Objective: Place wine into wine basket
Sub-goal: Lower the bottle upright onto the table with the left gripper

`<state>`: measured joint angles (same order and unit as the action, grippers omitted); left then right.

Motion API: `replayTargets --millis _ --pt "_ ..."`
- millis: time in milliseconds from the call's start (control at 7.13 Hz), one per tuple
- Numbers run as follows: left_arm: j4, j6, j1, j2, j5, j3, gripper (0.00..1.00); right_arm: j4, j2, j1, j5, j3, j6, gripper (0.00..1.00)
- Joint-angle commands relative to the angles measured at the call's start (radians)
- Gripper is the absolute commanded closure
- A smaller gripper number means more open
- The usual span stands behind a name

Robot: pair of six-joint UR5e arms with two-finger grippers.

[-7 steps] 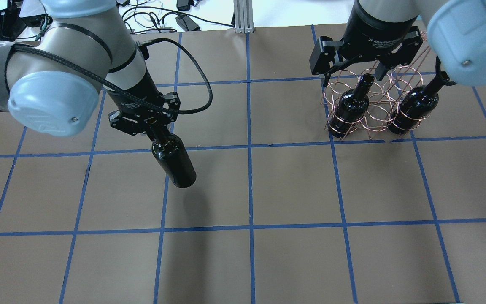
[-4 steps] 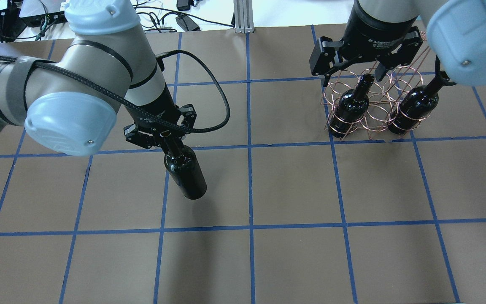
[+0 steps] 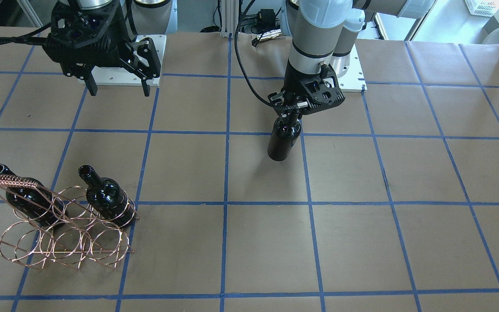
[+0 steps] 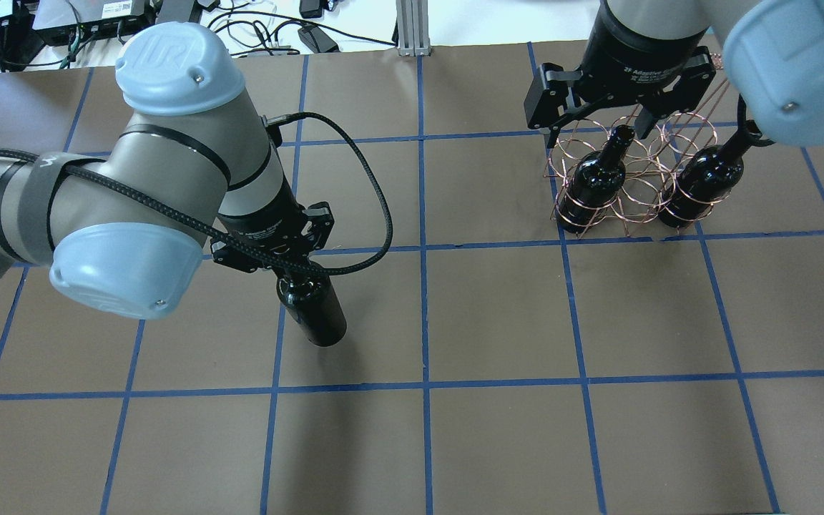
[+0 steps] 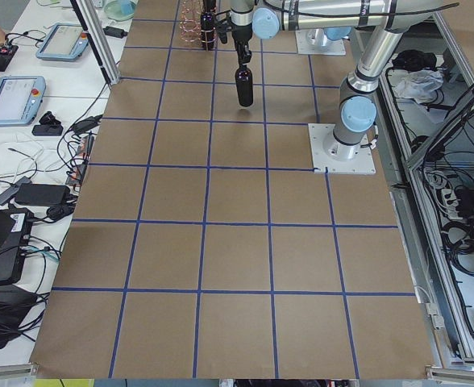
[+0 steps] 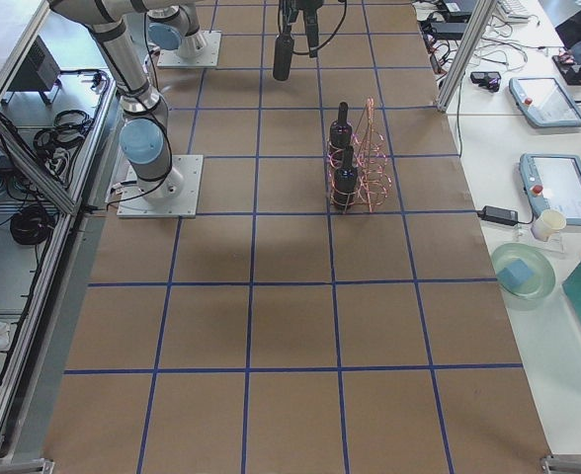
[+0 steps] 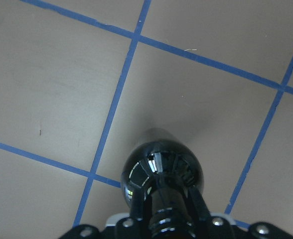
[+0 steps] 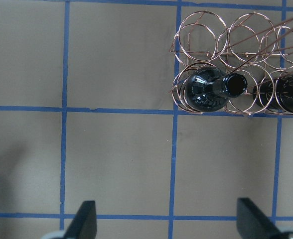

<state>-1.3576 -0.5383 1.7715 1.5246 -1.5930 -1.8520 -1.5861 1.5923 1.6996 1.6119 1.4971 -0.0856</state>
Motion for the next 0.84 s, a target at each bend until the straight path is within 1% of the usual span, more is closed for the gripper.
replayTargets --millis 0,701 --pt "0.011 0.033 -0.003 -0.017 -0.005 -0.035 1.0 0.0 0.0 0.0 0.0 0.0 0.001 0.0" --pt "0.012 0.066 -0.004 -0.027 -0.004 -0.059 1.0 -0.005 0.0 0.0 0.0 0.0 -0.009 0.0"
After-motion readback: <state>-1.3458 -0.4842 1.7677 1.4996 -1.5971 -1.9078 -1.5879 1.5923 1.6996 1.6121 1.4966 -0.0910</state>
